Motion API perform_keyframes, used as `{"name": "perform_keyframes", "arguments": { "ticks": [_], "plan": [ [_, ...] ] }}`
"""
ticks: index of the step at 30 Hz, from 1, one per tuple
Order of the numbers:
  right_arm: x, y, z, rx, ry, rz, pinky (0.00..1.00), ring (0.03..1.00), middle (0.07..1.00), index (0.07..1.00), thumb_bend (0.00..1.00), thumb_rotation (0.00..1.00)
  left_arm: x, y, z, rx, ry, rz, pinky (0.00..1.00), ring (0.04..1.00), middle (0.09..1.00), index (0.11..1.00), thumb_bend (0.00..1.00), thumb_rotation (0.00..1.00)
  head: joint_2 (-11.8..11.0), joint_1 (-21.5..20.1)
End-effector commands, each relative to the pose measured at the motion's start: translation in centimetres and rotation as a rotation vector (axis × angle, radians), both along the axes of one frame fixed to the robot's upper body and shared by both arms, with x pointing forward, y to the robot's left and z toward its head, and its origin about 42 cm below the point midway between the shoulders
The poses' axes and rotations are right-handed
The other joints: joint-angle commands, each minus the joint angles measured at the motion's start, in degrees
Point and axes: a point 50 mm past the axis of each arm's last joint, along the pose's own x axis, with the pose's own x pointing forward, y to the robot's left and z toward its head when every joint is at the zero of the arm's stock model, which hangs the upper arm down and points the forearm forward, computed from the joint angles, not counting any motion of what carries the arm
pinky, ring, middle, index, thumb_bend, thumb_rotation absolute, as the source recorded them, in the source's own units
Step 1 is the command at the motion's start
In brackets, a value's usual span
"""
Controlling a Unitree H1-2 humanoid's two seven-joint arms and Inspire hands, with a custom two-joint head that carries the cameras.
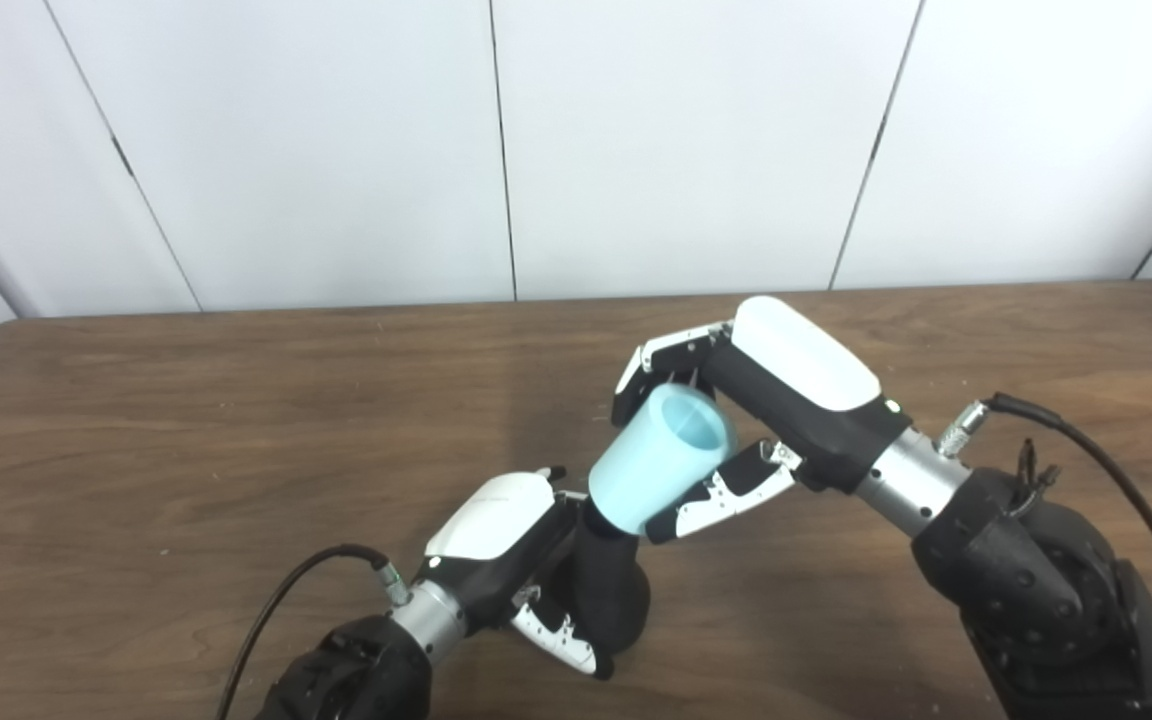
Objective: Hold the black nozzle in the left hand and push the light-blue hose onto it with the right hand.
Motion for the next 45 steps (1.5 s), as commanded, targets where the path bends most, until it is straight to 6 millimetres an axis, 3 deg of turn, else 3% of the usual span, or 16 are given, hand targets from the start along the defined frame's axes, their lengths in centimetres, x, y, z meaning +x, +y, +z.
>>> {"name": "perform_keyframes", "arguments": {
  "ticks": [1, 11, 23, 45],
  "plan": [
    [-0.3, 0.1, 1.2, 0.005, -0.057, 0.023, 0.31, 0.425, 0.489, 0.506, 0.5, 0.0, -0.7, -0.5, -1.6, 0.046, 0.094, -0.045, 1.0, 0.683, 0.512, 0.457, 0.52, 0.0, 0.1, 0.0],
    [-0.7, 1.0, 0.6, -0.027, -0.036, 0.043, 0.35, 0.412, 0.488, 0.502, 0.5, 0.0, -0.7, -0.8, -1.5, 0.046, 0.089, -0.043, 1.0, 0.684, 0.517, 0.452, 0.52, 0.0, 0.3, 0.0],
    [-1.1, 2.4, -1.1, -0.046, -0.016, 0.086, 0.32, 0.412, 0.504, 0.519, 0.5, 0.0, -1.0, -1.1, -1.4, 0.056, 0.09, -0.043, 1.0, 0.675, 0.525, 0.451, 0.52, 0.0, 0.6, 0.0],
    [-0.4, 3.6, -1.5, -0.15, -0.013, 0.127, 0.33, 0.406, 0.505, 0.515, 0.5, 0.0, -1.4, -1.1, -0.9, 0.053, 0.11, -0.056, 1.0, 0.68, 0.514, 0.461, 0.52, 0.0, 2.1, 0.0]
  ]
}}
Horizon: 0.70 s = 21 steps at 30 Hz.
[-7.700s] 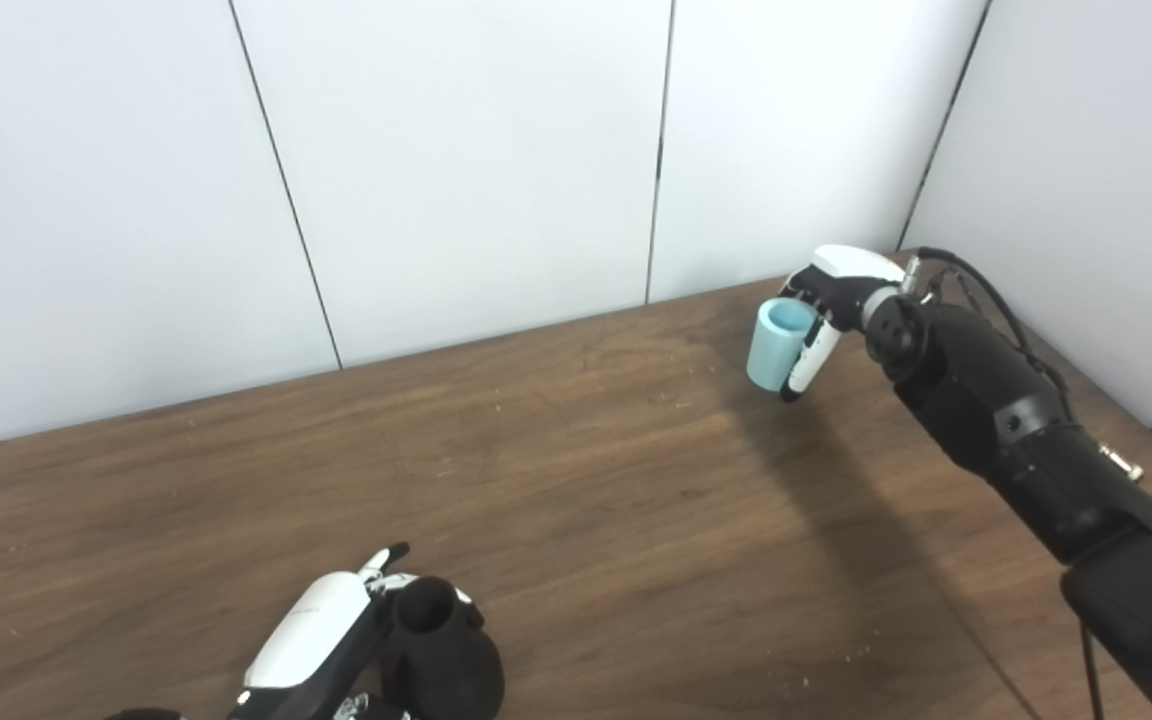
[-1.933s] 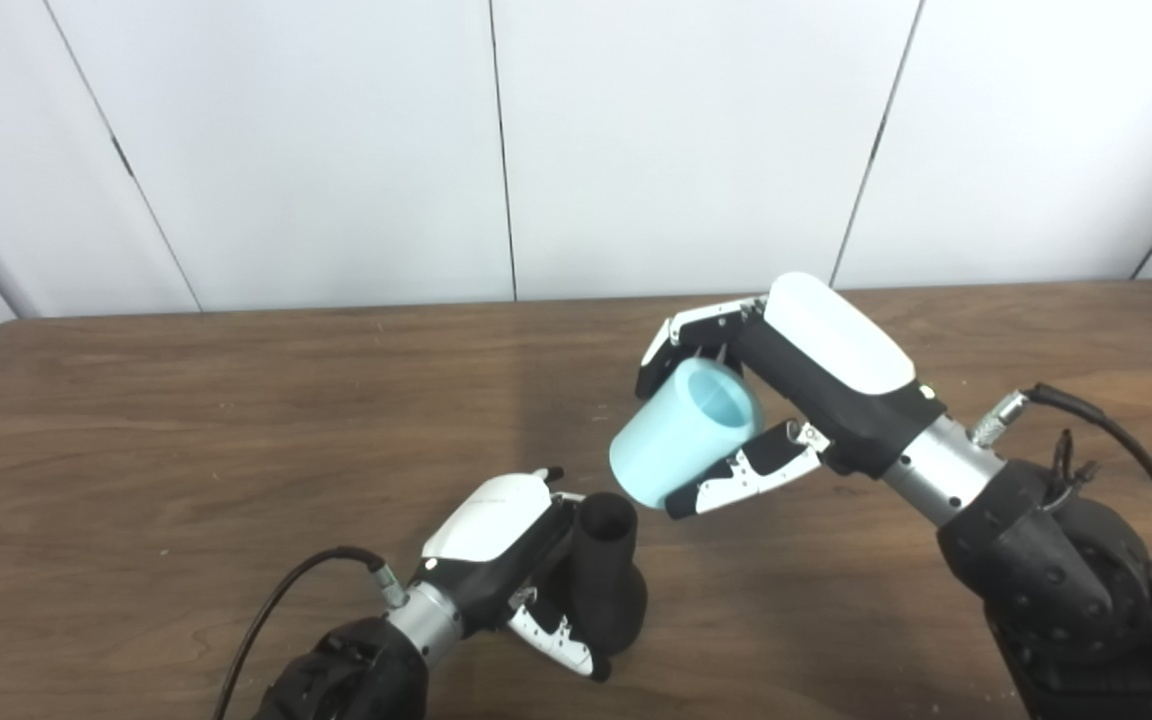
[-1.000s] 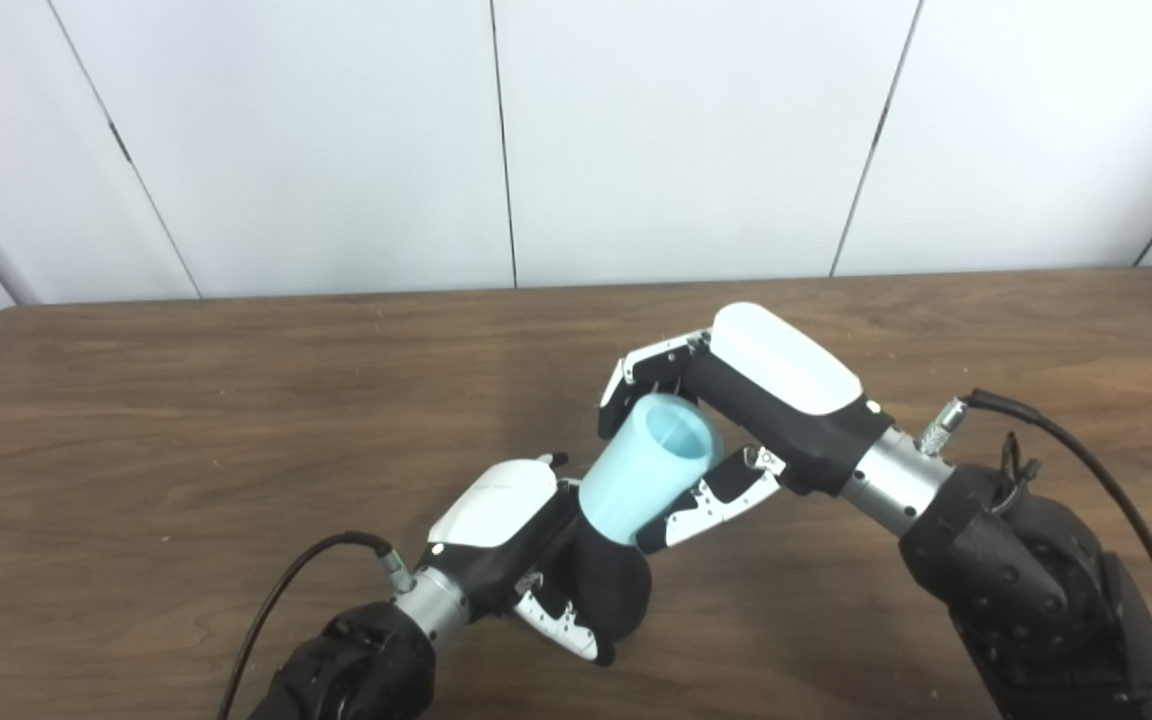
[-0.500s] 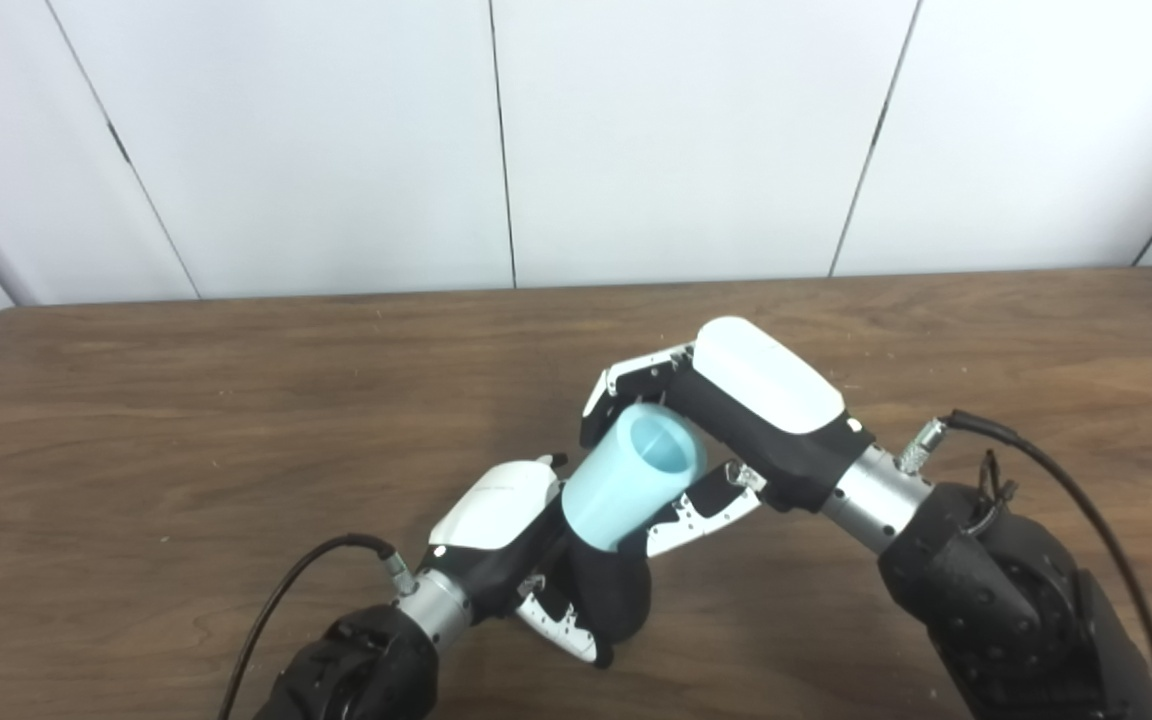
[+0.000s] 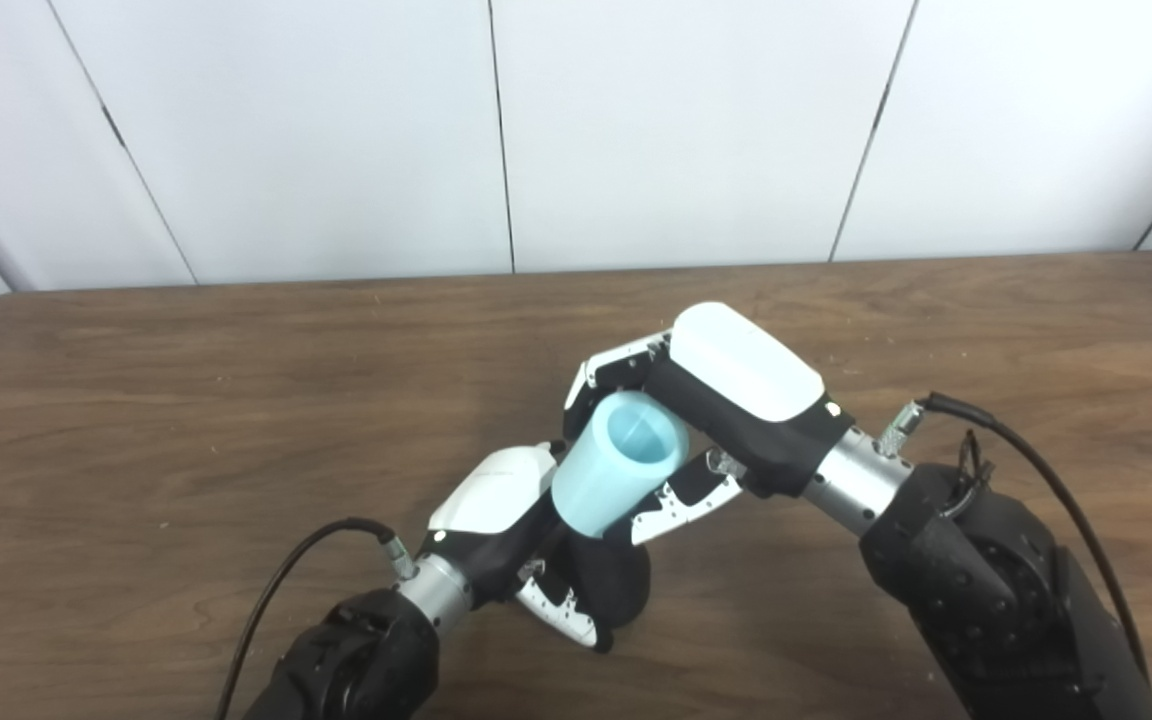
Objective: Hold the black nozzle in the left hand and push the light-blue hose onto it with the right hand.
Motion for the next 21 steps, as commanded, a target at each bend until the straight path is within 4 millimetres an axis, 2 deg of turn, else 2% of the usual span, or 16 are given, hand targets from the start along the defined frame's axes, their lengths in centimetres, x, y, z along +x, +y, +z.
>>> {"name": "perform_keyframes", "arguments": {
  "ticks": [1, 14, 21],
  "plan": [
    [0.2, 0.4, -0.1, -0.079, 0.011, 0.053, 0.33, 0.405, 0.505, 0.517, 0.5, 0.0, -1.0, -0.7, -1.3, 0.027, 0.104, -0.07, 1.0, 0.68, 0.514, 0.461, 0.52, 0.0, 0.2, 0.0],
    [1.3, 0.1, 1.9, -0.269, 0.053, 0.104, 0.3, 0.422, 0.504, 0.52, 0.5, 0.0, -1.0, -0.7, -1.3, 0.023, 0.105, -0.074, 1.0, 0.677, 0.513, 0.461, 0.52, 0.0, 1.0, -0.2],
    [1.3, 0.3, 2.4, -0.304, 0.078, 0.094, 0.3, 0.425, 0.516, 0.511, 0.5, 0.0, -0.9, -0.7, -1.3, 0.025, 0.103, -0.076, 1.0, 0.679, 0.513, 0.461, 0.52, 0.0, 1.2, -0.2]
  ]
}}
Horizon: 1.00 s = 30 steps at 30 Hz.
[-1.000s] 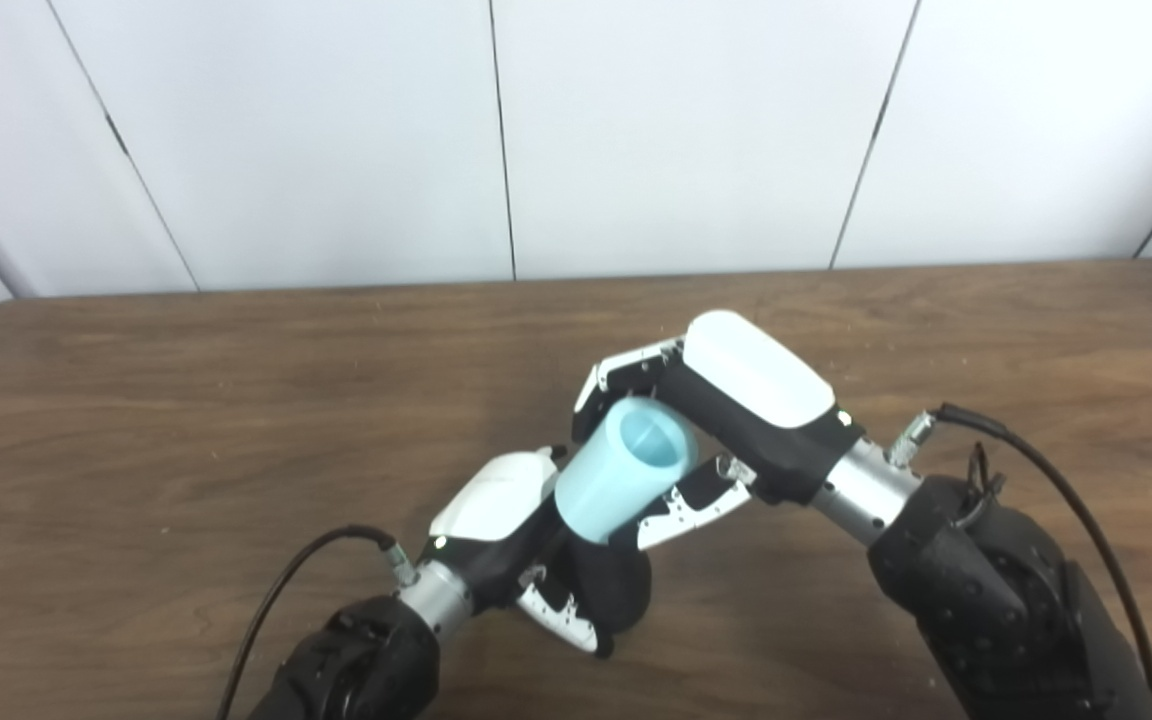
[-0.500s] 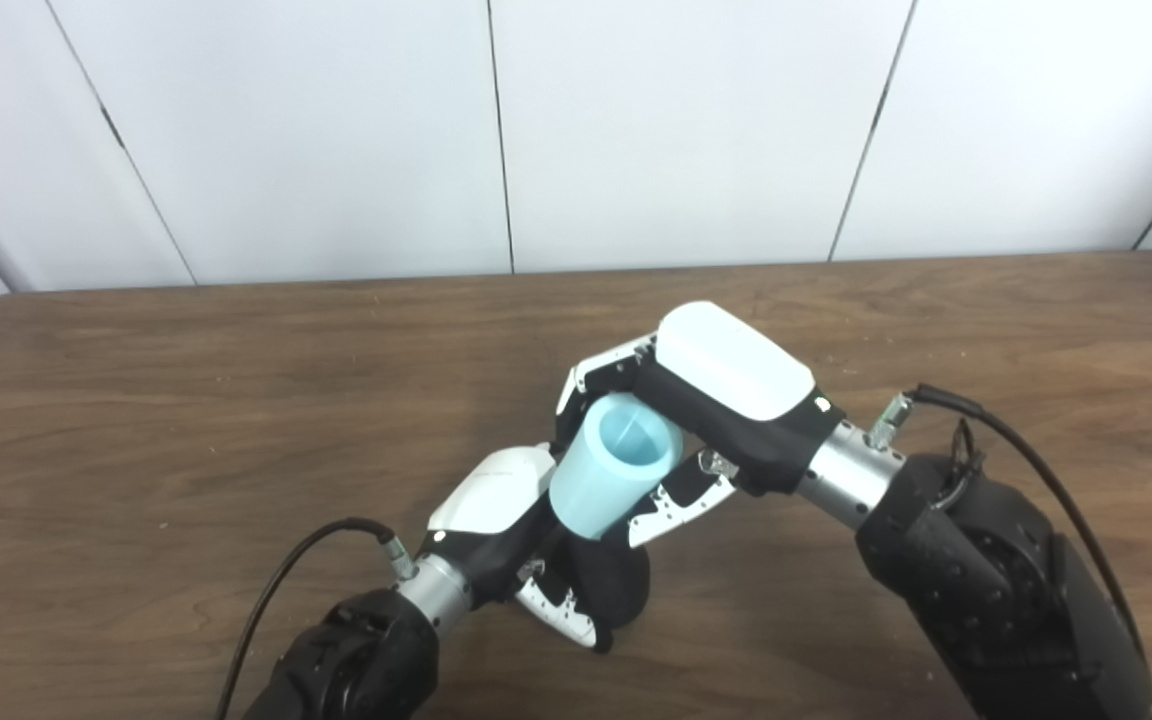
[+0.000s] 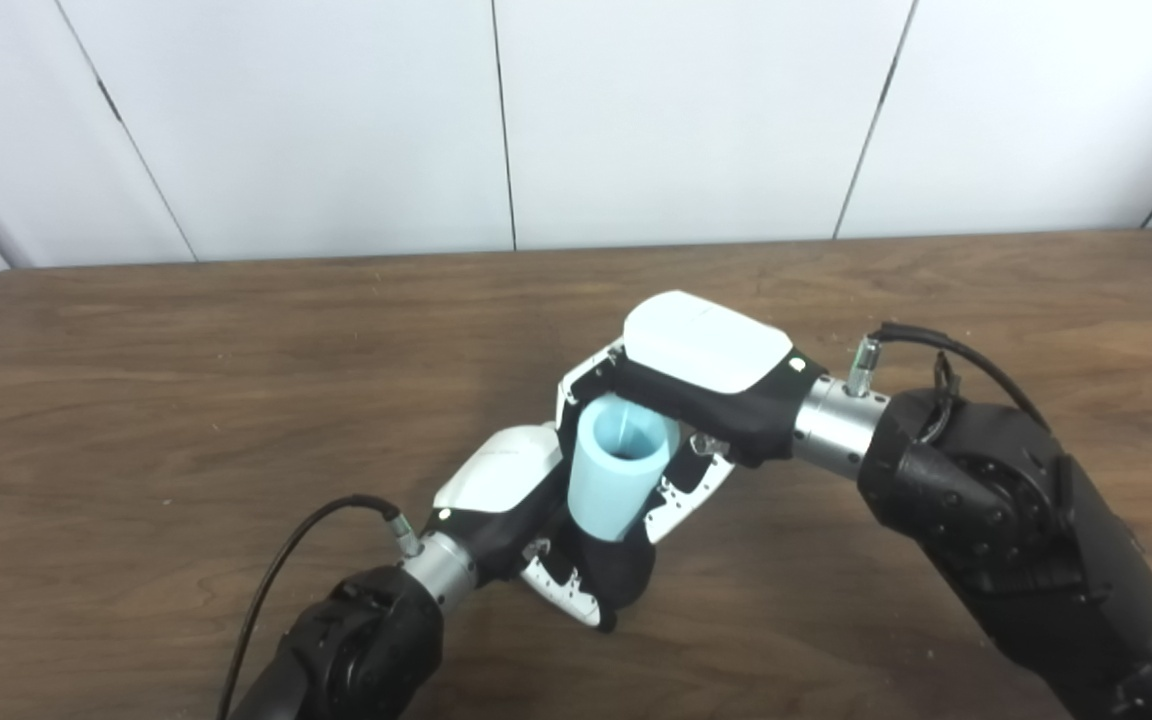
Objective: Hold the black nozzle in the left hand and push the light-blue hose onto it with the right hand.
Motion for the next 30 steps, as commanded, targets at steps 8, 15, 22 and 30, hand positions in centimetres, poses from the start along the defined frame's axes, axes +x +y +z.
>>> {"name": "perform_keyframes", "arguments": {
  "ticks": [8, 15, 22, 30],
  "plan": [
    [-0.1, -0.1, 0.2, -0.033, 0.023, -0.005, 0.3, 0.429, 0.517, 0.499, 0.5, 0.0, -0.8, -0.4, -1.2, 0.033, 0.089, -0.063, 1.0, 0.677, 0.512, 0.463, 0.52, 0.0, 0.6, 0.1],
    [-0.4, -0.3, -0.9, -0.001, 0.029, -0.024, 0.3, 0.424, 0.515, 0.501, 0.5, 0.0, -0.7, -0.3, -1.1, 0.037, 0.083, -0.062, 1.0, 0.675, 0.514, 0.462, 0.52, 0.0, 0.8, 0.3],
    [-1.2, -0.3, -0.6, -0.002, -0.001, -0.034, 0.41, 0.421, 0.526, 0.526, 0.51, 0.0, -0.6, -0.2, -1.1, 0.038, 0.08, -0.063, 1.0, 0.675, 0.514, 0.462, 0.52, 0.0, 0.5, 0.1],
    [-2.2, -0.6, 1.1, -0.066, -0.207, -0.017, 0.89, 0.897, 0.869, 0.797, 0.99, 0.28, -0.3, -0.3, -1.2, 0.042, 0.08, -0.06, 1.0, 0.69, 0.542, 0.444, 0.51, 0.0, 0.2, 0.2]
  ]
}}
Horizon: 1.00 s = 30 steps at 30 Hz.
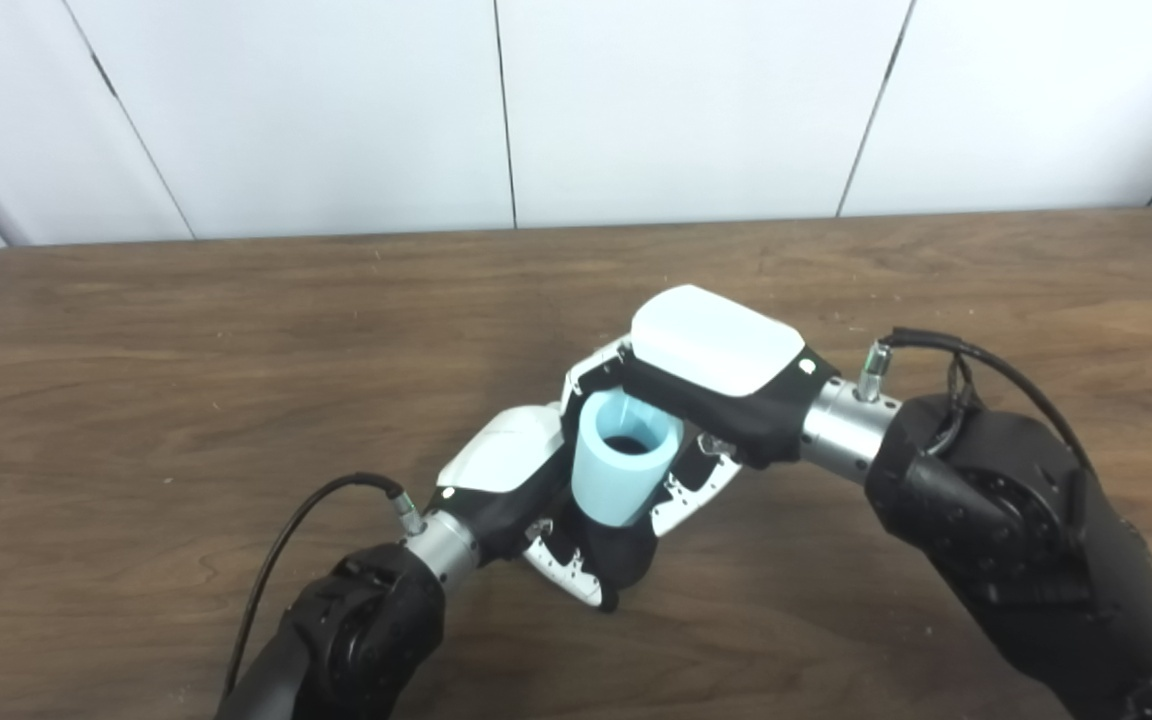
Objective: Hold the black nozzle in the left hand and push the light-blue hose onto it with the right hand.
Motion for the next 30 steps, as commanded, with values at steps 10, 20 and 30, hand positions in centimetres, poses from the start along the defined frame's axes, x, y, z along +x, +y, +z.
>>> {"name": "perform_keyframes", "arguments": {
  "ticks": [10, 20, 30],
  "plan": [
    [-0.8, -1.0, 2.6, 0.104, -0.155, -0.008, 0.96, 0.971, 0.949, 0.894, 1.0, 0.4, -0.5, -0.1, -1.6, 0.037, 0.092, -0.039, 1.0, 0.686, 0.503, 0.472, 0.52, 0.0, -0.2, 0.0],
    [-0.9, -1.8, 3.0, 0.143, -0.197, -0.049, 0.97, 0.977, 0.953, 0.935, 0.91, 0.59, -0.6, -0.3, -1.6, 0.035, 0.107, -0.032, 1.0, 0.748, 0.534, 0.442, 0.52, 0.0, -0.1, 0.2],
    [-3.4, -4.4, 4.6, 0.168, -0.249, -0.04, 1.0, 1.0, 0.996, 0.956, 0.65, 0.9, -0.3, -0.4, -1.7, 0.032, 0.112, -0.025, 1.0, 0.678, 0.502, 0.475, 0.52, 0.0, 0.0, 0.7]
  ]
}}
